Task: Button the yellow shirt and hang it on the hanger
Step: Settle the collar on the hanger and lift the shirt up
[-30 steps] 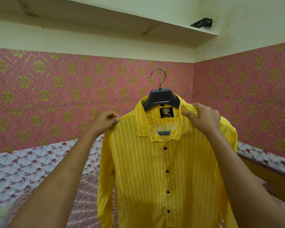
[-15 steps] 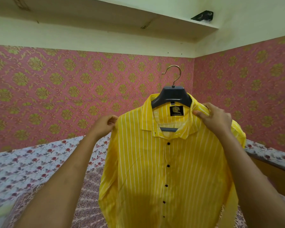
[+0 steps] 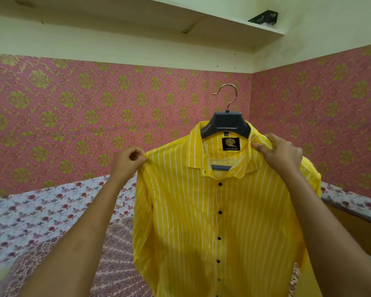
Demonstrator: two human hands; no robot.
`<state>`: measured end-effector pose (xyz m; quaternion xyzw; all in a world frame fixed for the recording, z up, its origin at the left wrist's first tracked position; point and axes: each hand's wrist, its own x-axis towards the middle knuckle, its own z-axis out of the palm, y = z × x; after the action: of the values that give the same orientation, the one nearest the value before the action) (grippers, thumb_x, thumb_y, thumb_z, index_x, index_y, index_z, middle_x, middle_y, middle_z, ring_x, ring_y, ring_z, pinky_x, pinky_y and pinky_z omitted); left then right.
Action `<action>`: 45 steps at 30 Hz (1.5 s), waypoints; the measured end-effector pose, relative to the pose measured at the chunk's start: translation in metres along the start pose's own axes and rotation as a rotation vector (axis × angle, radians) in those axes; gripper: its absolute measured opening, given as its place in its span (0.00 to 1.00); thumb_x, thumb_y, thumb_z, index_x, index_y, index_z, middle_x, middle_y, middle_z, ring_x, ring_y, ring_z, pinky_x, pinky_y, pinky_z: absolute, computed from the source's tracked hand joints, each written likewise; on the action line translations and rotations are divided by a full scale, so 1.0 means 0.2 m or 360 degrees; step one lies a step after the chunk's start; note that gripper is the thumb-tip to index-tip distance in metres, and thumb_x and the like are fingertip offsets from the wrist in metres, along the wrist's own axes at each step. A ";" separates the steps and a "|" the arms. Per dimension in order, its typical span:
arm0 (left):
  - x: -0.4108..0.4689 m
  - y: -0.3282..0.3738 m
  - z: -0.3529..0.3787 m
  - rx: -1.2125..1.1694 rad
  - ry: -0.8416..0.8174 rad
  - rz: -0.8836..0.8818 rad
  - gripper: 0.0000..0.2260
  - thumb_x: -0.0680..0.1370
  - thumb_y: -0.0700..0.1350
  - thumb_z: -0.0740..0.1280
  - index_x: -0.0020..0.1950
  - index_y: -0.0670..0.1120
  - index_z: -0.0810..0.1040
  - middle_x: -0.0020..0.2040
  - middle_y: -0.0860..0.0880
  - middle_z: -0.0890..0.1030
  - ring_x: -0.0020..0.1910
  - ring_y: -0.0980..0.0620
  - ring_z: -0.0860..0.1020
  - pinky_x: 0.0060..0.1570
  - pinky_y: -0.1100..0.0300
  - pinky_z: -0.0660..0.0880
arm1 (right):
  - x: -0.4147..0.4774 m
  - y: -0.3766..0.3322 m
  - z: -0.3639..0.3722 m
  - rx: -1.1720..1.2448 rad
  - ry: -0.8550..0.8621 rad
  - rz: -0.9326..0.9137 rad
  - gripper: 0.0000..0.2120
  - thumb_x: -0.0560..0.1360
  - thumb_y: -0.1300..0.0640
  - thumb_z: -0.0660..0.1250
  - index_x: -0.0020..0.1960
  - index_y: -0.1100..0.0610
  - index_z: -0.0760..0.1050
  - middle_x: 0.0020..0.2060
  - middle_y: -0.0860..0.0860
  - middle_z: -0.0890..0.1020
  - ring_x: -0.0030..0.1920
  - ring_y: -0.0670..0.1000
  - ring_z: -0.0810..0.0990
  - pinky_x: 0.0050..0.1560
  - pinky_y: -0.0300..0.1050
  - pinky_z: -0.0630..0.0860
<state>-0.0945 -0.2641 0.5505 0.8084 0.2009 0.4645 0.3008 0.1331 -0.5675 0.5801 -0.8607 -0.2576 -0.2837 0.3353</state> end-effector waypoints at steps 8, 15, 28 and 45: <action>0.02 -0.10 -0.04 0.0519 -0.0545 -0.0195 0.03 0.75 0.38 0.68 0.43 0.45 0.80 0.42 0.46 0.82 0.38 0.53 0.76 0.47 0.53 0.75 | 0.00 0.01 0.03 0.0077 -0.0079 0.0013 0.25 0.73 0.38 0.62 0.63 0.52 0.72 0.55 0.59 0.80 0.59 0.62 0.75 0.58 0.56 0.64; 0.04 0.02 0.07 -0.0078 -0.0525 -0.0202 0.13 0.79 0.40 0.62 0.64 0.47 0.74 0.56 0.49 0.74 0.55 0.49 0.72 0.57 0.52 0.71 | 0.01 -0.02 0.04 0.0049 -0.0119 -0.0044 0.25 0.72 0.37 0.62 0.63 0.50 0.72 0.54 0.57 0.81 0.58 0.61 0.76 0.58 0.55 0.65; -0.02 -0.12 0.11 -0.0193 -0.0482 -0.0510 0.08 0.80 0.37 0.60 0.45 0.45 0.77 0.43 0.49 0.77 0.50 0.46 0.75 0.58 0.47 0.69 | -0.02 -0.01 -0.04 0.0134 -0.0095 -0.0031 0.23 0.73 0.39 0.63 0.62 0.51 0.73 0.54 0.57 0.81 0.59 0.61 0.76 0.60 0.58 0.66; 0.01 -0.01 0.14 0.0088 -0.0488 -0.0405 0.12 0.79 0.37 0.60 0.60 0.42 0.77 0.64 0.42 0.76 0.58 0.44 0.74 0.53 0.51 0.70 | -0.11 0.06 -0.02 0.0008 -0.0250 -0.0035 0.21 0.73 0.39 0.62 0.61 0.49 0.74 0.56 0.55 0.81 0.59 0.60 0.75 0.59 0.57 0.66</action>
<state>-0.0689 -0.2701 0.5387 0.8456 0.2660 0.2885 0.3620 0.1244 -0.5832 0.5632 -0.8766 -0.2932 -0.2184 0.3130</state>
